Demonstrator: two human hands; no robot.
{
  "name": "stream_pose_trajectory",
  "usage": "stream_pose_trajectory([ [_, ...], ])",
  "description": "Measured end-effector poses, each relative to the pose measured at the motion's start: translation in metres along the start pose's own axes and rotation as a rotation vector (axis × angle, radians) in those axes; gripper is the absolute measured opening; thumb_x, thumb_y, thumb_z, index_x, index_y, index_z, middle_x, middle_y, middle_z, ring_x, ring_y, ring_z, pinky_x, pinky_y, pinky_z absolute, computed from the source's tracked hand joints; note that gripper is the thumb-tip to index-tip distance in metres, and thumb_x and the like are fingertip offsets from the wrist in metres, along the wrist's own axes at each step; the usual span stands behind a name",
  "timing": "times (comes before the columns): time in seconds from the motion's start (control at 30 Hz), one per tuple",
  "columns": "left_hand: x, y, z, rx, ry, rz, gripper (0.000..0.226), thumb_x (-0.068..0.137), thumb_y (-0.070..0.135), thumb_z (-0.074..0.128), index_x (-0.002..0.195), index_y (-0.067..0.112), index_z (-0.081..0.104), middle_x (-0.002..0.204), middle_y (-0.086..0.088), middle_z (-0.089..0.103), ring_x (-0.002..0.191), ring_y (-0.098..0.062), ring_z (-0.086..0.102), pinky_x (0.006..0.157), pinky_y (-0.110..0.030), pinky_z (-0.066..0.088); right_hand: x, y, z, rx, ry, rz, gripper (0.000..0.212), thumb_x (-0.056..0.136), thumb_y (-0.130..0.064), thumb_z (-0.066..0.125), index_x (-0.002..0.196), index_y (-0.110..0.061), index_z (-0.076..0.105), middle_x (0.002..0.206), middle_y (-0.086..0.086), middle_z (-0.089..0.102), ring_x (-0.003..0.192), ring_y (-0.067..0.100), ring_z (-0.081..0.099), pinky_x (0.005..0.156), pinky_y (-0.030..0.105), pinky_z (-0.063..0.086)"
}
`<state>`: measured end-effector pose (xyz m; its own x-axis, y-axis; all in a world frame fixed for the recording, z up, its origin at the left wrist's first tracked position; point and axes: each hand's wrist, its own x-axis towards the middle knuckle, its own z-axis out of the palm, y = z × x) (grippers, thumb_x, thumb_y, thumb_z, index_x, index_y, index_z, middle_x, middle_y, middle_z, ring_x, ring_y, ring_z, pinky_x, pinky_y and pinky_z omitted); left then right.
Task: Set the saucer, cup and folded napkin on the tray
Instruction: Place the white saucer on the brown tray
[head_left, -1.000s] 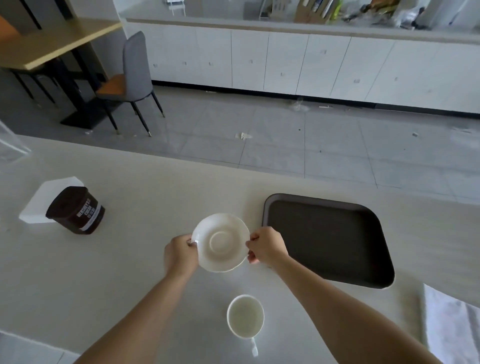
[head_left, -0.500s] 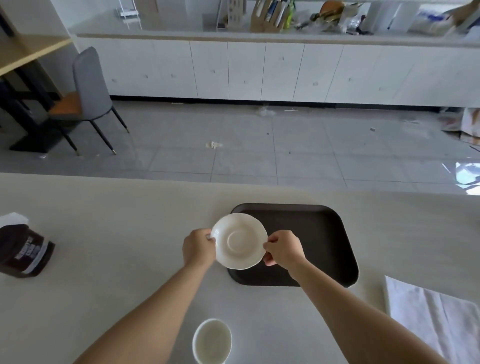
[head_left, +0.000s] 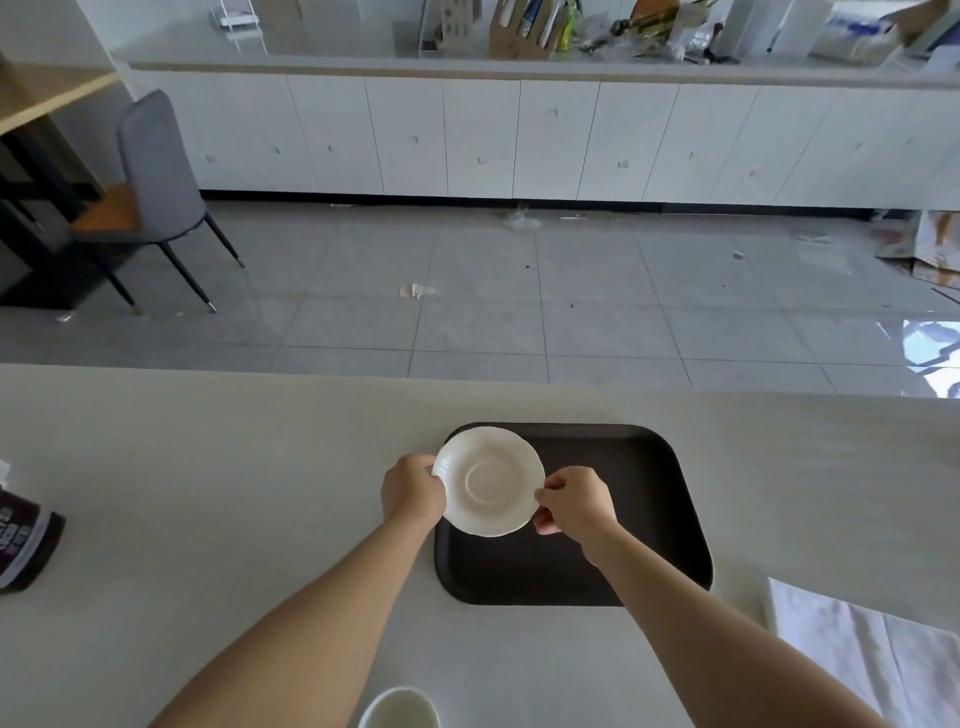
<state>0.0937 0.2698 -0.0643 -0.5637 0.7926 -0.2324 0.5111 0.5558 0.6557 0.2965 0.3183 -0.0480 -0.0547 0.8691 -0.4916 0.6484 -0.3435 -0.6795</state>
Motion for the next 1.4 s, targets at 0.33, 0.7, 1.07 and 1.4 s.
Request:
stream_pose_trajectory([
  [0.33,0.019,0.001,0.015,0.038,0.004,0.015,0.02,0.072,-0.008,0.043,0.064,0.009,0.05,0.064,-0.008,0.042,0.065,-0.021,0.032,0.06,-0.034,0.024,0.024,0.005,0.007,0.053,0.002,0.044,0.016,0.093,-0.007,0.06,0.084,-0.014,0.07,0.062,0.004,0.076,0.053,0.015,0.075,0.072,0.036,0.065],
  [0.7,0.019,0.004,0.021,0.066,0.068,0.065,0.041,0.067,-0.012,0.044,0.052,0.02,0.023,0.053,0.003,0.021,0.057,-0.017,0.016,0.053,-0.032,0.009,0.028,0.015,0.018,0.166,0.017,0.076,0.013,0.093,-0.008,0.062,0.085,-0.015,0.069,0.06,0.001,0.076,0.053,0.016,0.075,0.07,0.035,0.065],
  [1.07,0.016,0.001,0.017,-0.008,0.056,0.029,0.016,0.066,-0.009,0.042,0.063,0.006,0.048,0.065,-0.006,0.033,0.07,-0.018,0.024,0.064,-0.035,0.02,0.026,0.021,0.027,0.325,0.044,0.101,0.007,0.094,-0.008,0.066,0.09,-0.013,0.069,0.07,0.005,0.077,0.057,0.019,0.076,0.072,0.04,0.066],
  [1.4,0.005,-0.001,0.015,-0.139,0.041,0.1,0.015,0.075,-0.006,0.043,0.071,0.001,0.055,0.062,-0.003,0.041,0.066,-0.016,0.027,0.061,-0.03,0.024,0.028,0.024,0.03,0.467,0.021,0.131,0.005,0.094,-0.007,0.066,0.095,-0.012,0.068,0.077,0.01,0.078,0.062,0.023,0.078,0.067,0.036,0.066],
])
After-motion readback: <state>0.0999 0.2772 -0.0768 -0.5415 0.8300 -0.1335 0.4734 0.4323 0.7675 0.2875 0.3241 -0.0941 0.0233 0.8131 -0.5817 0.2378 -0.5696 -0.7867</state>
